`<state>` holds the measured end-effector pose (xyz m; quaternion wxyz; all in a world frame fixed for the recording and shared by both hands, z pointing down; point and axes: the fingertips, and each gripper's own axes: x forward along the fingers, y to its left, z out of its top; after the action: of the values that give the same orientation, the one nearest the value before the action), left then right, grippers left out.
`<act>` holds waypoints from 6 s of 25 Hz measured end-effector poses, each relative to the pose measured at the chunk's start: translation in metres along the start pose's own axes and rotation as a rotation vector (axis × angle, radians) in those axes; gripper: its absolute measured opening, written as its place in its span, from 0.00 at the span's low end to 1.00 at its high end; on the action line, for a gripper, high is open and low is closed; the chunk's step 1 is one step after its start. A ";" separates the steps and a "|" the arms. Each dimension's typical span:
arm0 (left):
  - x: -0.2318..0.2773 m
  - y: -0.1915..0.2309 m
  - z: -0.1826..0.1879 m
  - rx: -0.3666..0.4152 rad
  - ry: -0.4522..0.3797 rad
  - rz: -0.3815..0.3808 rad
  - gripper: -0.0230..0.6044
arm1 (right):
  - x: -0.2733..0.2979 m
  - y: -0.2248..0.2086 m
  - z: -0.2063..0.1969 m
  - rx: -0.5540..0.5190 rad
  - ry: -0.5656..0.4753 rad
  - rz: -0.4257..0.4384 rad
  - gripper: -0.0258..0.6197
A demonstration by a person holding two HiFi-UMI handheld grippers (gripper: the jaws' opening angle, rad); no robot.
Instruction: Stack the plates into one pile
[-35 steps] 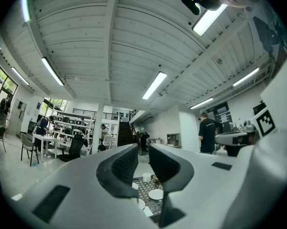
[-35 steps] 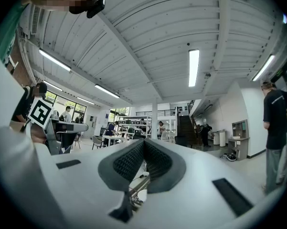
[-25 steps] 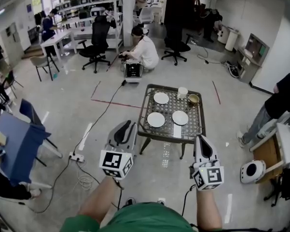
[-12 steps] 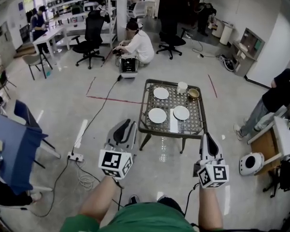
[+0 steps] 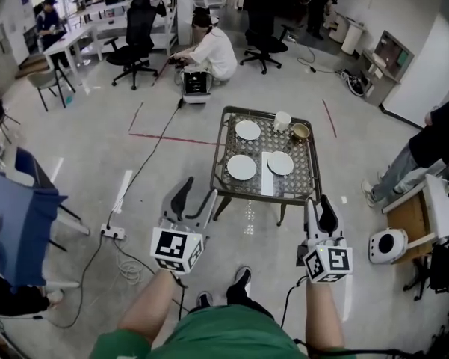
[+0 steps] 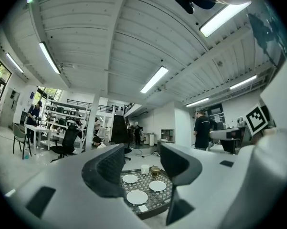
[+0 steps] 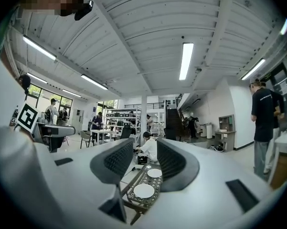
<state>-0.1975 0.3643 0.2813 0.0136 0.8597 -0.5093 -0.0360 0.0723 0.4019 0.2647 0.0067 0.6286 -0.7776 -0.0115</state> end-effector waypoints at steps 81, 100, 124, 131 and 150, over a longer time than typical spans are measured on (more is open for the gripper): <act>0.451 0.122 -0.270 -0.247 0.603 -0.108 0.38 | 0.353 -0.282 -0.395 0.985 0.583 -0.293 0.28; 0.456 0.110 -0.340 -0.351 0.740 -0.056 0.38 | 0.324 -0.273 -0.528 1.218 0.812 -0.303 0.28; 0.434 0.137 -0.333 -0.384 0.733 0.050 0.36 | 0.349 -0.268 -0.534 1.133 0.846 -0.299 0.13; 0.427 0.143 -0.331 -0.394 0.711 0.068 0.35 | 0.361 -0.271 -0.507 1.133 0.777 -0.288 0.10; 0.399 0.176 -0.319 -0.407 0.659 0.174 0.35 | 0.454 -0.237 -0.449 1.228 0.623 -0.075 0.09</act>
<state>-0.1367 -0.0741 0.5909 0.3493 0.7586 -0.5312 0.1430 0.2202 -0.0958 0.7051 -0.1280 0.5190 -0.5829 0.6119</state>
